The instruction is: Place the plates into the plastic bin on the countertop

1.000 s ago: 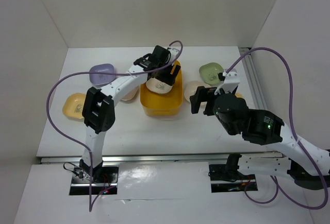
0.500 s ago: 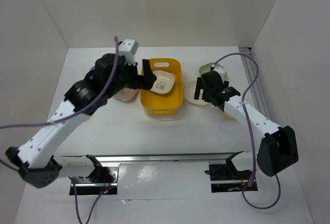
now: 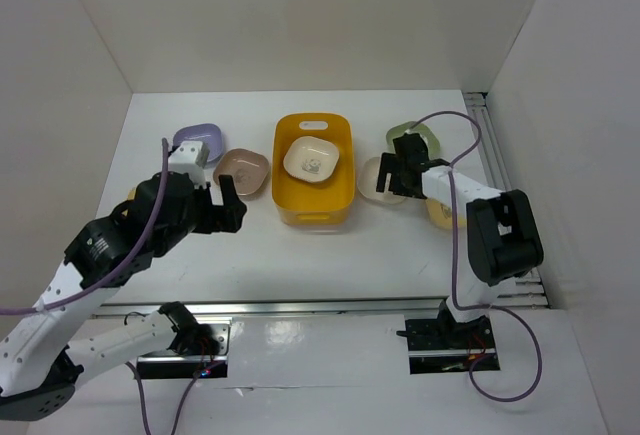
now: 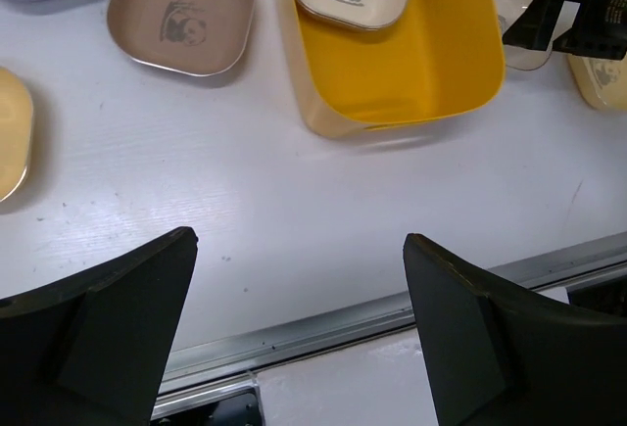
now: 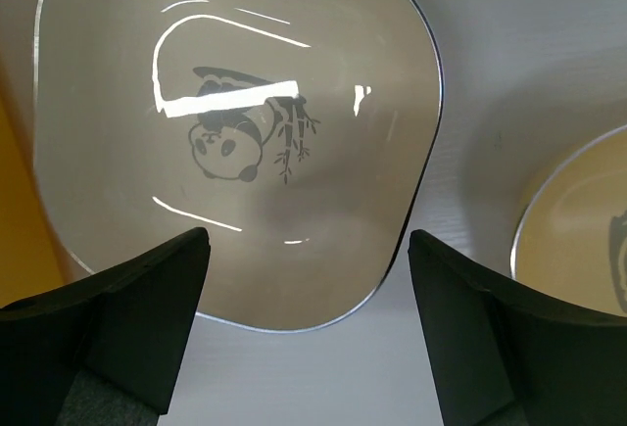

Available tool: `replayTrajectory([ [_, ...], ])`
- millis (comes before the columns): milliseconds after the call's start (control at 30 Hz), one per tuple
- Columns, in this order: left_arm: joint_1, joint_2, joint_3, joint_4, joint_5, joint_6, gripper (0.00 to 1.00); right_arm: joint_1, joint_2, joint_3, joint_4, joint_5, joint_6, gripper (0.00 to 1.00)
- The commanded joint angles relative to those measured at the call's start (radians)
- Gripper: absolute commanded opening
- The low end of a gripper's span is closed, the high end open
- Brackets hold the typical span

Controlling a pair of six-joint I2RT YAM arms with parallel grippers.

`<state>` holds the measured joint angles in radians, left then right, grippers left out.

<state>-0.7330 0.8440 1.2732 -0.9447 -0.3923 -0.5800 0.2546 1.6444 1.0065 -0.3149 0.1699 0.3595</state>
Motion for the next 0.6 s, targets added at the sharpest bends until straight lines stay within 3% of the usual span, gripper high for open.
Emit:
replayTrajectory([
  [0, -0.003, -0.040, -0.032, -0.031, -0.049, -0.012, 1.00, -0.009, 0.038, 0.031, 0.062, 0.026, 0.030, 0.89],
  [133, -0.003, -0.065, -0.089, -0.031, -0.049, -0.012, 1.00, -0.009, 0.065, 0.007, 0.083, 0.062, 0.053, 0.85],
  [367, -0.003, -0.092, -0.166, -0.010, -0.059, -0.012, 1.00, -0.009, 0.080, -0.065, 0.103, 0.109, 0.130, 0.53],
  [400, -0.003, -0.092, -0.166, -0.009, -0.059, -0.012, 1.00, -0.009, 0.068, -0.065, 0.103, 0.109, 0.145, 0.35],
  [433, -0.003, -0.101, -0.178, -0.009, -0.059, -0.012, 1.00, -0.009, 0.057, -0.077, 0.103, 0.127, 0.154, 0.28],
  [500, -0.003, -0.111, -0.178, -0.009, -0.068, -0.012, 1.00, -0.009, 0.057, -0.077, 0.103, 0.155, 0.168, 0.28],
  [567, -0.003, -0.120, -0.178, 0.000, -0.068, -0.012, 1.00, -0.009, 0.057, -0.086, 0.094, 0.167, 0.179, 0.21],
])
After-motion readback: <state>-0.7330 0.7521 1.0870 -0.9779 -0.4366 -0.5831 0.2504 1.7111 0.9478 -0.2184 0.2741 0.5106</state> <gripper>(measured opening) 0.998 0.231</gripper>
